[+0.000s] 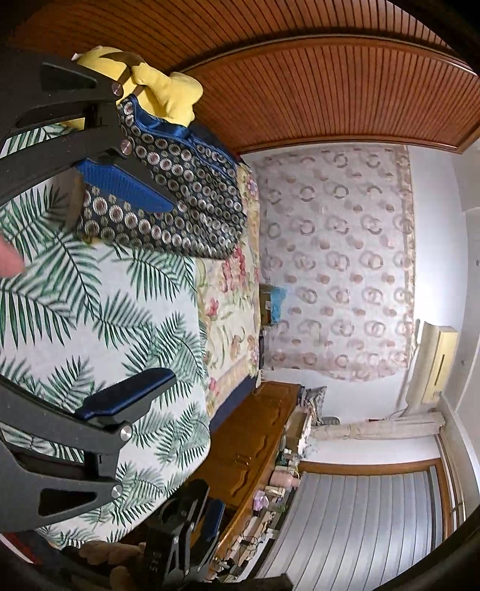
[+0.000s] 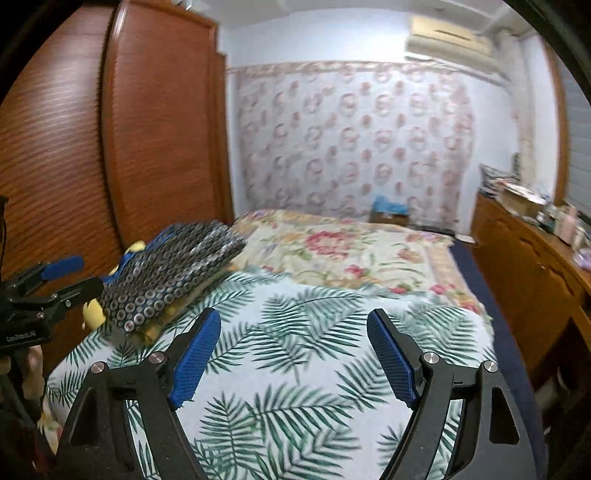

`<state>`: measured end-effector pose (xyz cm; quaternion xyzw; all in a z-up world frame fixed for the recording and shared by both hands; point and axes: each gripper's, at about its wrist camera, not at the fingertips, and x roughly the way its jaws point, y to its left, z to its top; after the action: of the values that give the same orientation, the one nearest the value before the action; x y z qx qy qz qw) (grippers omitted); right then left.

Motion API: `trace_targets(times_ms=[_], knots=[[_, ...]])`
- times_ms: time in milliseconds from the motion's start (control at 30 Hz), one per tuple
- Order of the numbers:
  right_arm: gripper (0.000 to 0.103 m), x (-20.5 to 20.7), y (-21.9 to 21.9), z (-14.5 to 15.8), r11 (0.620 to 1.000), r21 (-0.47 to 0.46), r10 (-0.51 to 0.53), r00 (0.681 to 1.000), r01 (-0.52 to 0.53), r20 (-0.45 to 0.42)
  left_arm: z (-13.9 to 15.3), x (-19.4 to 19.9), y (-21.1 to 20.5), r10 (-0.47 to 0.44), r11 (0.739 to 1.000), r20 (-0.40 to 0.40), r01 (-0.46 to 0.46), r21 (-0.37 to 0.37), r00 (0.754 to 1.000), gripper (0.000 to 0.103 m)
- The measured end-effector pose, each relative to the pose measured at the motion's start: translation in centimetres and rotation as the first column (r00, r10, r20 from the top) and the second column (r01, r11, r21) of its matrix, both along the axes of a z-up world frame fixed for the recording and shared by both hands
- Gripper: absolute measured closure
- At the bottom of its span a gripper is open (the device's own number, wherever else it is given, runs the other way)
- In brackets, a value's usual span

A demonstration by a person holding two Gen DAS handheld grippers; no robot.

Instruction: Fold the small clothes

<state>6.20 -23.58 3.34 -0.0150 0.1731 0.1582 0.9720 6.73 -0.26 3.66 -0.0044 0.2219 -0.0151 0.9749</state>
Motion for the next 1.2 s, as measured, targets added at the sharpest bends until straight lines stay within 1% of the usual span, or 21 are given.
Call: trace_targets(times_ms=[167,367,467,633,800,1200], knots=[[0.020,-2.5,-0.9,-0.4,0.997,0.044,-0.070,0.997,0.069,0.035,0.2,-0.4,-1.3,-0.020,1.000,0.010,0.020,0.004,1.000,0.017],[0.020,-2.5,0.4,-1.5,0.993,0.054,-0.108,0.993,0.105,0.056,0.2,-0.3,-2.0,-0.024,1.000,0.009,0.024,0.014,1.000,0.017],[0.020,-1.9,1.2,-2.1,0.992,0.062,-0.112,0.992,0.109,0.056,0.1,-0.2,-2.0,-0.024,1.000,0.009,0.024,0.012,1.000,0.017],[0.020,-2.5,1.7,-2.0,0.991,0.065,-0.119,0.991,0.116,0.056,0.1,-0.1,-2.0,-0.021,1.000,0.007,0.021,0.011,1.000,0.017],[0.020,-2.5,0.6,-2.1,0.991,0.067,-0.122,0.991,0.118,0.052,-0.1,-0.2,-1.9,-0.020,1.000,0.013,0.020,0.009,1.000,0.017],[0.020,-2.3,-0.1,-1.9,0.991,0.066,-0.117,0.992,0.114,0.047,0.0,-0.6,-2.0,-0.015,1.000,0.030,0.015,0.010,0.999,0.017]])
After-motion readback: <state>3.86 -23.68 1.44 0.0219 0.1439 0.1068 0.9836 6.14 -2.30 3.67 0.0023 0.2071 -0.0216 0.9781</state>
